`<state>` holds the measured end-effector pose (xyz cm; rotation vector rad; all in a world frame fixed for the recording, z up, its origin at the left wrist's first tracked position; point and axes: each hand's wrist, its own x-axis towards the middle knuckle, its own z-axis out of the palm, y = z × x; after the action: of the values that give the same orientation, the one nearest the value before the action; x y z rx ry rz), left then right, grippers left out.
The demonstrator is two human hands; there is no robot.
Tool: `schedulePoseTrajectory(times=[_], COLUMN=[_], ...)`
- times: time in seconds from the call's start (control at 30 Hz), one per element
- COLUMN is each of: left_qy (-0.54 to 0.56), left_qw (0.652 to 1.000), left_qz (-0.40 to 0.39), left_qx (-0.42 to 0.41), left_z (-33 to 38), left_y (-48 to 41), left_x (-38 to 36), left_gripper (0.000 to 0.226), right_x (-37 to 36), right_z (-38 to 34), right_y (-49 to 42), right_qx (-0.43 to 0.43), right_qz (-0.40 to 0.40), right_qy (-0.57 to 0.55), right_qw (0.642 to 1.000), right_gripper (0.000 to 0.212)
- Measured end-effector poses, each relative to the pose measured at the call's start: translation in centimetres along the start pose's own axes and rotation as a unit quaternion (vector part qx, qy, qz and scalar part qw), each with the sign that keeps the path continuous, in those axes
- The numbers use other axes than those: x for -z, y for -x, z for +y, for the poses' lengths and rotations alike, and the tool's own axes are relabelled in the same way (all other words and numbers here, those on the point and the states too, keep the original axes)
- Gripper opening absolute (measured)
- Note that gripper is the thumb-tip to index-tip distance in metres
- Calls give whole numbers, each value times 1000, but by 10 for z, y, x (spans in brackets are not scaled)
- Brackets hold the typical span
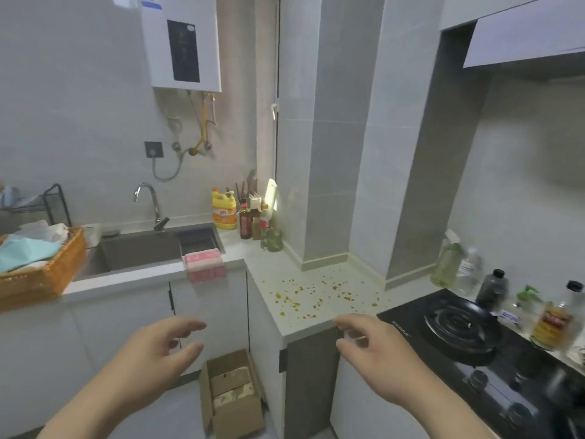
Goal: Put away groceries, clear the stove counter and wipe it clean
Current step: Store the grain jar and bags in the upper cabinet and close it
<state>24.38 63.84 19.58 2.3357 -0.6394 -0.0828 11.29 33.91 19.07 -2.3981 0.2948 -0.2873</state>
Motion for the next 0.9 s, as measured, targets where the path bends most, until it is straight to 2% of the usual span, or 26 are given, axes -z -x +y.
schedulePoseTrajectory(times=[0.17, 0.37, 0.6, 0.77, 0.9], left_qy=[31, 45, 74, 74, 78], left_qw=[995, 977, 935, 903, 879], left_qz=[-53, -146, -244, -277, -298], left_qx=[-74, -149, -247, -320, -364], left_z=[-12, 4, 72, 128, 174], left_y=[-42, -69, -55, -26, 5], left_x=[-5, -54, -115, -146, -168], left_gripper=[26, 27, 25, 27, 25], right_x=[-14, -20, 9, 31, 48], right_z=[-1, 1, 19, 23, 29], right_y=[8, 49, 141, 211, 269], right_qx=[-82, -170, -276, -313, -335], right_qz=[59, 122, 215, 276, 314], right_qy=[4, 28, 50, 38, 35], right_qw=[995, 977, 936, 908, 888], right_gripper=[34, 33, 30, 24, 27])
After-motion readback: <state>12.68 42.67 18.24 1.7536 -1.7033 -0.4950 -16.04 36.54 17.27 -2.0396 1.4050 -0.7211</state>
